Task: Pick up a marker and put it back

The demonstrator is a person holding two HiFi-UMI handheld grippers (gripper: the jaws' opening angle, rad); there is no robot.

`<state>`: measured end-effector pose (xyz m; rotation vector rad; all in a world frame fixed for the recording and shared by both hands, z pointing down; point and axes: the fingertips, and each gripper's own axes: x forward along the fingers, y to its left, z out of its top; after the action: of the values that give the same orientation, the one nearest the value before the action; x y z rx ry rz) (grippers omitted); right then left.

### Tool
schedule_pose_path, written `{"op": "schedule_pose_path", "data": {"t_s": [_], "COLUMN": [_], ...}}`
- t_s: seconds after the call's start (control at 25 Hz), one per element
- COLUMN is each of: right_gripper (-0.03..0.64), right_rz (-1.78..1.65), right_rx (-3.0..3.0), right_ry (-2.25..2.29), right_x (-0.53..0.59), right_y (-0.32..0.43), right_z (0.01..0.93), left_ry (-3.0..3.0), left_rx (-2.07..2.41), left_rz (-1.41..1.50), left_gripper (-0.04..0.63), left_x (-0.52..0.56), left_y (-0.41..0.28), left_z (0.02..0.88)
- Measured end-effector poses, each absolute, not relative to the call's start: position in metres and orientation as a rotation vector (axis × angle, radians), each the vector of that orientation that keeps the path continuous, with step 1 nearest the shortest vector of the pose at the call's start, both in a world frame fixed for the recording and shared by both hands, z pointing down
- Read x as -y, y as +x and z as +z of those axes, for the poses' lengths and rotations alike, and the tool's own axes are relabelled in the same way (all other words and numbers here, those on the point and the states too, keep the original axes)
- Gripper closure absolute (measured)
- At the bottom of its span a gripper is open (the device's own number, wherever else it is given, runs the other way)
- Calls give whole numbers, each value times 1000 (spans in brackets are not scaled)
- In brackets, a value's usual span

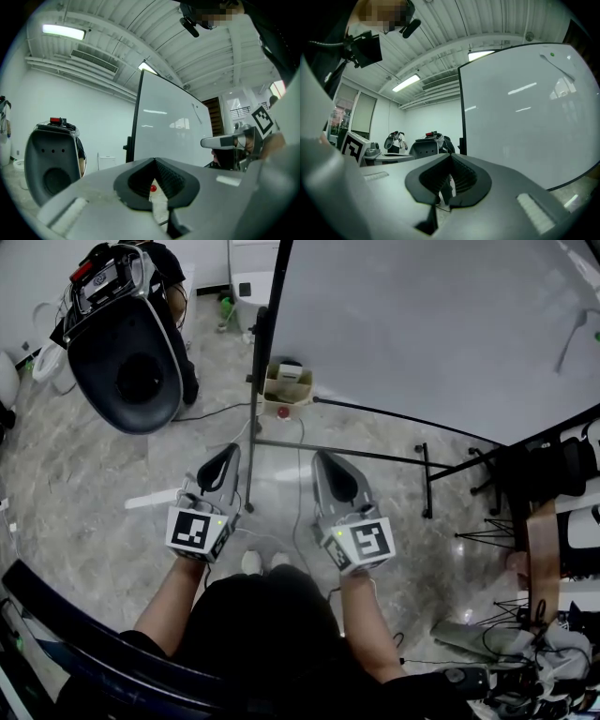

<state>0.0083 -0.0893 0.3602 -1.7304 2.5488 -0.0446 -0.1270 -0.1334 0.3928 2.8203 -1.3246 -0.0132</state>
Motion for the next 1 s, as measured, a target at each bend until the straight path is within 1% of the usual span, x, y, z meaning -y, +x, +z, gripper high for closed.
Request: {"op": "schedule_pose_path", "data": {"t_s": [0.08, 0.36, 1.0], "right_gripper": [607, 607, 607], "right_rz": [-46, -41, -50], "right_rx": [-2545, -2554, -2613], "right_ry": [-1735, -1697, -1680], "right_x": [94, 112, 177], "right_y": [11, 15, 48], "right_z": [362, 361, 393], "left_ry": [2817, 2860, 2873], "left_rx": [1320, 1314, 1321], "left_rz": [14, -39, 11], "left_gripper": [592, 592, 592], "left_x": [137, 149, 192], "left_y": [-125, -110, -51], "left_z": [397, 389, 401]}}
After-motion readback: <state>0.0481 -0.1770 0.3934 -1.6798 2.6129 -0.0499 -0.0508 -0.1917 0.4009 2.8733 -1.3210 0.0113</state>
